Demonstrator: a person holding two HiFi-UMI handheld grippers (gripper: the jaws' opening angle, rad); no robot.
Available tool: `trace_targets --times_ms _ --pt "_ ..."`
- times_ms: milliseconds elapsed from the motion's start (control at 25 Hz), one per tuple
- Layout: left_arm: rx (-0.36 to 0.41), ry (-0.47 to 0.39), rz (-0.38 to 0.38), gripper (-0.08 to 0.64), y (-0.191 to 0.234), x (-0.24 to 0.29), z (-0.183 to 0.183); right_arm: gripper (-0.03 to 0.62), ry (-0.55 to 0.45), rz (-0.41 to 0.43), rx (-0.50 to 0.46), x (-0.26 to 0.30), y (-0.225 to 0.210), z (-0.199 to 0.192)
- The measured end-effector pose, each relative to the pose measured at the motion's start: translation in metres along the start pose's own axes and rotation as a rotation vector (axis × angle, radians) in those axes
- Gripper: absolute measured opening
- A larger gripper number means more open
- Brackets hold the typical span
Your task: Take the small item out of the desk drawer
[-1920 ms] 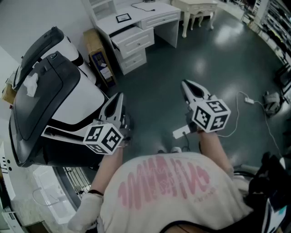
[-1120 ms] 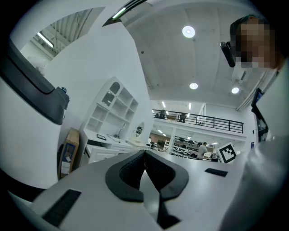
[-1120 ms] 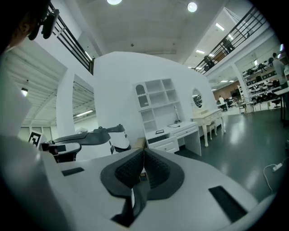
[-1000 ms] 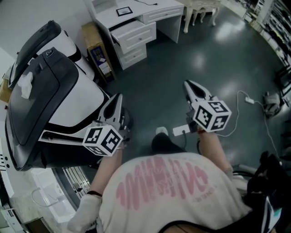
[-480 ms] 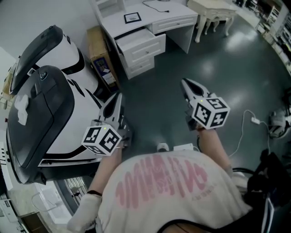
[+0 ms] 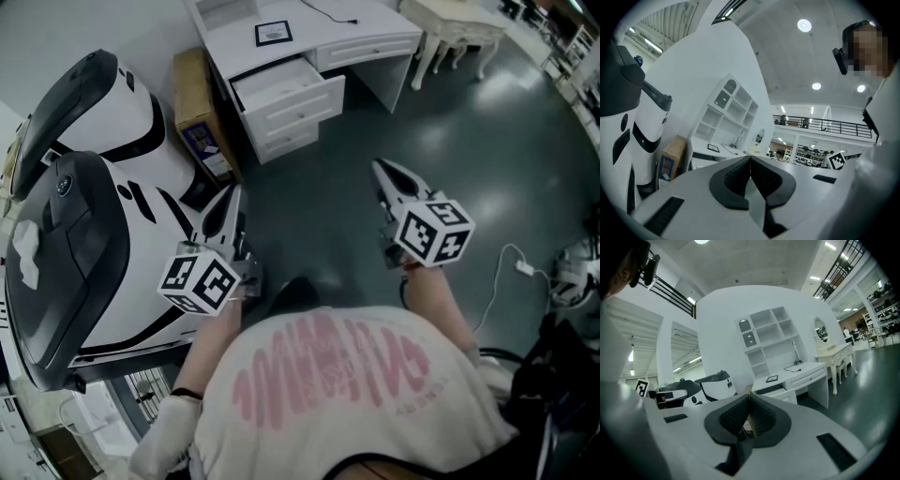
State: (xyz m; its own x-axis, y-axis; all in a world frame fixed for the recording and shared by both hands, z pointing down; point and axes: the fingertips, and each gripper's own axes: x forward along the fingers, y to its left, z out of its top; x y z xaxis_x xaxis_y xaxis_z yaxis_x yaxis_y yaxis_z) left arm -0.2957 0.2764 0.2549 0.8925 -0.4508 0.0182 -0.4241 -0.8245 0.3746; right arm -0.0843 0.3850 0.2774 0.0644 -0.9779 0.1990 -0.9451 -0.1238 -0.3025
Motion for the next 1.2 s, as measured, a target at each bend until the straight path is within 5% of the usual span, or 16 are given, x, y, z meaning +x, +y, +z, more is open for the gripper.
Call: trace_targets --times_ms 400,880,1200 --pt "-0.056 0.042 -0.011 0.029 0.063 0.118 -0.008 0.018 0.064 0.002 0.031 0.109 -0.063 0.008" --pt "-0.037 0.030 0.010 0.029 0.168 0.266 0.061 0.018 0.007 0.046 0.020 0.289 -0.113 0.100" --pt "-0.064 0.025 0.057 0.029 0.228 0.311 0.067 0.018 0.029 0.069 0.002 0.373 -0.126 0.111"
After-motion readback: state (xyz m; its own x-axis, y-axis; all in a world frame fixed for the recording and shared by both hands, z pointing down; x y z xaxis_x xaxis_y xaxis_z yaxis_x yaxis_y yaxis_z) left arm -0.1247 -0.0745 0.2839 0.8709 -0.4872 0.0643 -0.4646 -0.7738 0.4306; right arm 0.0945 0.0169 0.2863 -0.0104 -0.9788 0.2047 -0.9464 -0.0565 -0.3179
